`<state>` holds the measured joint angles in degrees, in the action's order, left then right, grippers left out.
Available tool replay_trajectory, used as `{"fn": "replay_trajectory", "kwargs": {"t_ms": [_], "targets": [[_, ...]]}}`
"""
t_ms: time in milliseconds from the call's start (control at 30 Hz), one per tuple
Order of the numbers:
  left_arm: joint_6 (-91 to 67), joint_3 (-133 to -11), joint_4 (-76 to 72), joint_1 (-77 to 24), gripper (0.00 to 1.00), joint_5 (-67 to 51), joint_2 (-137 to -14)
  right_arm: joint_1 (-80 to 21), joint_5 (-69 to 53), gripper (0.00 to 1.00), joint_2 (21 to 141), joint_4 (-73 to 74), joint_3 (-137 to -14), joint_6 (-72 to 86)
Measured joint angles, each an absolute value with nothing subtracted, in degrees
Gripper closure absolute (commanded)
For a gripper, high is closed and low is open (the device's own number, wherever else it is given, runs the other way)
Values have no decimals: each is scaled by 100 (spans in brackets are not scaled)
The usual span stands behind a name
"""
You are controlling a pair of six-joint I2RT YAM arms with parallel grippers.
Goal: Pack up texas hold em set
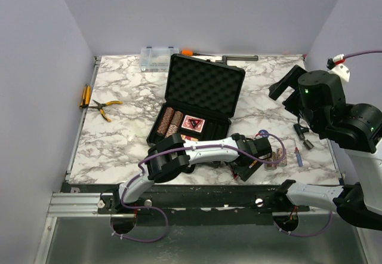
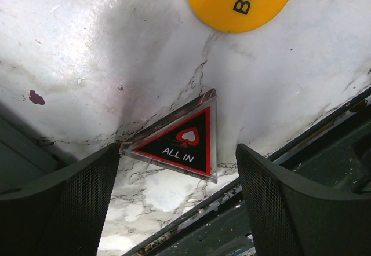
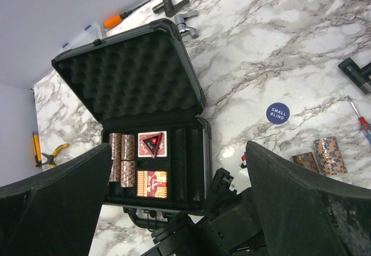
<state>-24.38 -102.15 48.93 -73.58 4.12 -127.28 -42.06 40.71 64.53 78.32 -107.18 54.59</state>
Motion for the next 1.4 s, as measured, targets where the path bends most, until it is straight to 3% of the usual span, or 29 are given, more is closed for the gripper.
{"fn": "replay_trajectory", "kwargs": {"t_ms": [367, 833, 1000, 1233, 1400], "targets": [[-2331, -10215, 4871, -7332, 25, 412, -12731, -4204, 4058, 0, 6488, 7760, -10665, 5459], [-2272, -10200, 4718, -7312, 38, 412, -12731, -4206, 4014, 0, 6514, 7701, -10582, 5457], [-2274, -10119, 4639, -7312, 46, 410, -12680, -4206, 3992, 0, 6512, 7629, -10506, 5463], [-2285, -9933, 4539, -7312, 69, 403, -12560, -4206, 3990, 0, 6506, 7594, -10481, 5535], [-2303, -9778, 4552, -7314, 74, 388, -12449, -4206, 3990, 0, 6482, 7585, -10481, 5561]]}}
